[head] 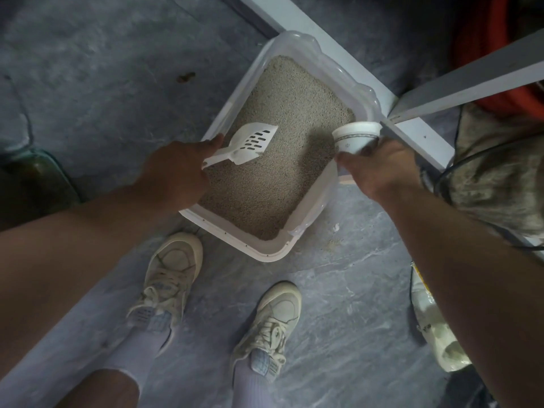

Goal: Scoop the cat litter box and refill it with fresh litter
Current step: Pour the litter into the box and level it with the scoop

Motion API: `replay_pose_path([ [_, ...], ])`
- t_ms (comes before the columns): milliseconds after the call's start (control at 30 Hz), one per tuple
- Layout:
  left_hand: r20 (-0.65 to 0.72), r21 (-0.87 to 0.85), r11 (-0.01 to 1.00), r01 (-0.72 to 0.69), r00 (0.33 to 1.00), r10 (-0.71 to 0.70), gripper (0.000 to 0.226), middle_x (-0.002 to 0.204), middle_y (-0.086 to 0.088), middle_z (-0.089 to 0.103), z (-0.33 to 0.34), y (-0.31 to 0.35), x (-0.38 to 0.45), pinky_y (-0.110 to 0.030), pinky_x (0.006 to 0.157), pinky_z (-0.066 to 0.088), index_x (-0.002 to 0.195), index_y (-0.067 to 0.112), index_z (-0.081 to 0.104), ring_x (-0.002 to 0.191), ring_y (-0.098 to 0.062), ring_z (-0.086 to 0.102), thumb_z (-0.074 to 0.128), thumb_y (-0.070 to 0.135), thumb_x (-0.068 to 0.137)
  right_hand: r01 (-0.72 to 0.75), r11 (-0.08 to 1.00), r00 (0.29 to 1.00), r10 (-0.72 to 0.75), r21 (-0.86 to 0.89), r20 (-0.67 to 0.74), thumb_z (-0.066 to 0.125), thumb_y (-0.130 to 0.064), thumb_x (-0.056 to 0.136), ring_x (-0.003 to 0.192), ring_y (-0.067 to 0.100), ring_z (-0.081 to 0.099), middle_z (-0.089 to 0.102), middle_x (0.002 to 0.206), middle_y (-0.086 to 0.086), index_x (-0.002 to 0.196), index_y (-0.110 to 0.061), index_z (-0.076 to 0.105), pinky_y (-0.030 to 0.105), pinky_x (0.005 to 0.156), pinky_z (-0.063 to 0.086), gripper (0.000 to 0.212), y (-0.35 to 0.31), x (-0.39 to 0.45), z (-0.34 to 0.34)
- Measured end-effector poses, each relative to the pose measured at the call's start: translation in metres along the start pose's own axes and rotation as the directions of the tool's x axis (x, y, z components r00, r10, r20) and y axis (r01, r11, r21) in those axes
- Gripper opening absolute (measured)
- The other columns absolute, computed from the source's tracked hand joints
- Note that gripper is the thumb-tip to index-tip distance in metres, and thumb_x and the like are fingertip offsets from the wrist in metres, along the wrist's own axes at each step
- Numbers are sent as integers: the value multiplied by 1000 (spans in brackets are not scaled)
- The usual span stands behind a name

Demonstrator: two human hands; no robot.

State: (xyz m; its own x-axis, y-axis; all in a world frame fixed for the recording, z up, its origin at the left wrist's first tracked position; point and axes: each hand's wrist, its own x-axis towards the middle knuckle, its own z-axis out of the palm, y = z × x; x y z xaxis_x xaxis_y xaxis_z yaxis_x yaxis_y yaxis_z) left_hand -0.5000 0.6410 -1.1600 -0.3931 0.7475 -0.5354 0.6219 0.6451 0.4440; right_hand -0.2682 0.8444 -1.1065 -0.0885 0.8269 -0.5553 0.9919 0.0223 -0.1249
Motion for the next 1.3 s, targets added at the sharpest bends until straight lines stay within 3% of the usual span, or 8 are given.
replay_pose_path([
  [167, -4, 28, 1000, 3, 1000, -3, 75, 143, -13, 56, -2, -2, 0, -37, 100, 45, 156, 30, 30, 122, -35, 57, 58, 9, 90, -34, 998, 999, 36, 50, -27, 72, -62, 73, 75, 24, 71, 68, 91, 6, 90, -22, 57, 41, 70, 62, 46, -5, -5, 2],
  [533, -87, -110, 994, 17, 996, -27, 64, 141, -18, 46, 11, -6, -14, -33, 100, 39, 147, 10, 38, 124, -33, 49, 65, 10, 88, -54, 992, 998, 55, 113, -9, 71, -64, 75, 53, 5, 57, 64, 82, 1, 100, -16, 65, 14, 35, 30, 54, 6, -2, 9],
  [633, -34, -190, 973, 131, 990, -140, 65, 138, -17, 48, 14, -5, -17, -38, 97, 48, 146, 13, 37, 115, -34, 57, 67, 12, 89, -49, 990, 999, 50, 132, -6, 69, -68, 72, 57, 13, 65, 69, 86, 5, 105, -16, 68, 17, 39, 36, 61, 8, -5, 9],
  [767, 71, -371, 874, 313, 948, -309, 63, 120, -1, 45, 19, -4, -19, -50, 75, 61, 144, 19, 37, 87, -32, 69, 68, 10, 89, -74, 984, 997, 75, 160, 2, 71, -70, 69, 62, 18, 68, 68, 80, 3, 100, -16, 69, 24, 47, 49, 62, 10, -7, 18],
  [900, 116, -464, 782, 416, 904, -412, 60, 120, -3, 47, 31, -4, -19, -49, 70, 62, 137, 16, 42, 88, -30, 68, 71, 6, 85, -90, 958, 996, 94, 273, 0, 76, -68, 66, 67, 20, 71, 68, 82, 1, 93, -19, 67, 40, 60, 62, 57, 18, -12, 26],
  [1000, 114, -417, 778, 470, 876, -468, 66, 120, -3, 47, 36, -10, -20, -48, 71, 61, 138, 11, 42, 93, -33, 66, 76, 13, 82, -56, 949, 998, 65, 310, -19, 75, -67, 67, 69, 18, 69, 67, 82, -2, 94, -18, 66, 39, 62, 62, 57, 20, -18, 28],
  [1100, 74, -238, 864, 443, 895, -439, 74, 126, -13, 57, 37, -15, -23, -43, 80, 59, 139, 12, 45, 98, -36, 66, 77, 34, 76, -12, 939, 999, 25, 343, -32, 76, -62, 72, 67, 5, 61, 60, 79, -10, 97, -18, 61, 21, 53, 48, 53, 26, -30, 33],
  [1300, 28, -110, 892, 439, 898, -439, 64, 129, -19, 57, 39, -13, -21, -37, 87, 48, 131, 5, 48, 113, -36, 60, 77, 27, 80, 24, 882, 999, -38, 470, 19, 78, -50, 77, 81, 8, 64, 65, 95, -5, 109, -20, 58, 19, 61, 48, 48, 51, -63, 57],
])
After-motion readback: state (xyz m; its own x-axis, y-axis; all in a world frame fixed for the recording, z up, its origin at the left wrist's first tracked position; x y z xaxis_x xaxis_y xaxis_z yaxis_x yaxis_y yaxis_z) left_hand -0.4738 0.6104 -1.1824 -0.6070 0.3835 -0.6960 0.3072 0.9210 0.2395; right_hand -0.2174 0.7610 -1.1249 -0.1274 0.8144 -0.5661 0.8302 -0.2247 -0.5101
